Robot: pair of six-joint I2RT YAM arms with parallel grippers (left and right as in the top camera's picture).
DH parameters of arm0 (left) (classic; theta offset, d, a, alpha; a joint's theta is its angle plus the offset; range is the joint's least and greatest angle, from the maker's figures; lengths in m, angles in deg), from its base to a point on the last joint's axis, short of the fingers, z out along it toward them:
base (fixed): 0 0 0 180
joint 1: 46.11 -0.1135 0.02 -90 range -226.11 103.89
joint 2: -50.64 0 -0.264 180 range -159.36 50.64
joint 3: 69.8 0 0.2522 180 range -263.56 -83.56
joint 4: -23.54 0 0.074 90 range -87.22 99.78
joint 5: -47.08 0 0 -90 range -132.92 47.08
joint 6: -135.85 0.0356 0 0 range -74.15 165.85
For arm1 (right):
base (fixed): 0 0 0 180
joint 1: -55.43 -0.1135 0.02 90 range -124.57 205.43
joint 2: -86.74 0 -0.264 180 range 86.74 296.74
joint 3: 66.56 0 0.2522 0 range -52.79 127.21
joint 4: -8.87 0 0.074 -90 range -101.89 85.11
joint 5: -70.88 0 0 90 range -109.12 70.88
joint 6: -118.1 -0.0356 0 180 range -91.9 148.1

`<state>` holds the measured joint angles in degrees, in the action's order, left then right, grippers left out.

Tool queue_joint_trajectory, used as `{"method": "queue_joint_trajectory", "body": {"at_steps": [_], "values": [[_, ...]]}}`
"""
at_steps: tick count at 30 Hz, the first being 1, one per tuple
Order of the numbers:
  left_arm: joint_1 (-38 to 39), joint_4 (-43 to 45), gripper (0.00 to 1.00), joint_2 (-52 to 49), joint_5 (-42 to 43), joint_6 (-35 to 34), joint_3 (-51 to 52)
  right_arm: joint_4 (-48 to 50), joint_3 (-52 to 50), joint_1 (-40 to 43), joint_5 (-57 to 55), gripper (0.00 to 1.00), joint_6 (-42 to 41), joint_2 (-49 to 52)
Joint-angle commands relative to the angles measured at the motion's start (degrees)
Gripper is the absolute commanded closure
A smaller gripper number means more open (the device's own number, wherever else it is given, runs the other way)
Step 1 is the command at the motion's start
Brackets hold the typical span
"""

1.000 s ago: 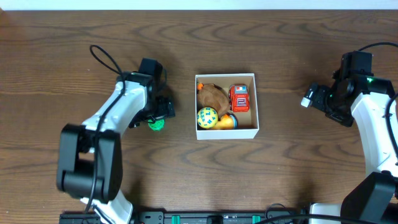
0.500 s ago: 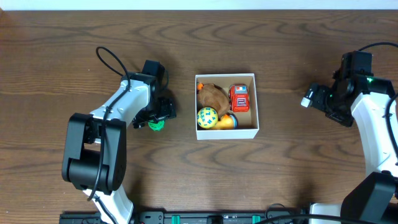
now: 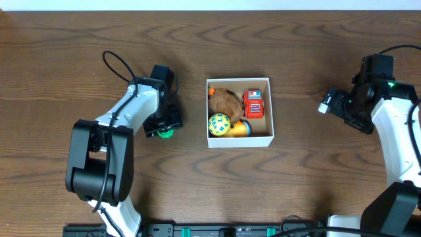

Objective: Pack container
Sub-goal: 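Move the left gripper to the green spiky ball and grasp it, then lower the green ball into the box corner and open the left gripper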

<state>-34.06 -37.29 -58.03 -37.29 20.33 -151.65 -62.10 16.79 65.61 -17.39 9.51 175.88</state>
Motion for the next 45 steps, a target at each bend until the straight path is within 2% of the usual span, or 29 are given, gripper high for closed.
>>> {"method": "queue_joint_trajectory", "body": {"at_steps": [1, 12, 15, 19, 24, 29, 35, 40, 45], "values": [[-0.1, -0.5, 0.39, -0.4, -0.2, 0.1, 0.4, 0.0, 0.0, 0.3, 0.2, 0.01, 0.9, 0.1], [-0.1, -0.4, 0.51, -0.4, -0.2, 0.1, 0.3, 0.0, 0.0, 0.3, 0.2, 0.01, 0.9, 0.1], [0.0, -1.1, 0.52, 0.1, -0.2, 0.4, -1.9, 0.0, 0.0, 0.3, 0.2, 0.01, 0.9, 0.1], [1.0, -6.2, 0.56, 2.2, -0.2, 3.0, -8.2, 0.0, 0.0, 0.3, 0.2, 0.01, 0.9, 0.1], [6.1, -11.7, 0.57, 7.1, -0.2, 4.5, -17.4, 0.2, 0.0, 0.3, 0.2, 0.01, 0.9, 0.1], [15.4, -9.6, 0.58, 12.1, -0.2, 6.7, -20.8, 0.2, 0.0, 0.3, 0.2, 0.01, 0.9, 0.1], [27.6, -7.8, 0.58, 11.3, -0.2, 8.0, -20.7, 0.2, 0.0, 0.3, 0.2, 0.01, 0.9, 0.1], [33.7, -6.0, 0.56, 6.1, -0.4, 10.8, -20.4, 0.0, 0.0, 0.3, 0.3, 0.01, 0.9, 0.1], [34.9, -3.3, 0.39, 2.2, -1.2, 11.3, -20.4, -0.1, 0.0, 0.3, 0.2, 0.01, 0.9, 0.1]]}}
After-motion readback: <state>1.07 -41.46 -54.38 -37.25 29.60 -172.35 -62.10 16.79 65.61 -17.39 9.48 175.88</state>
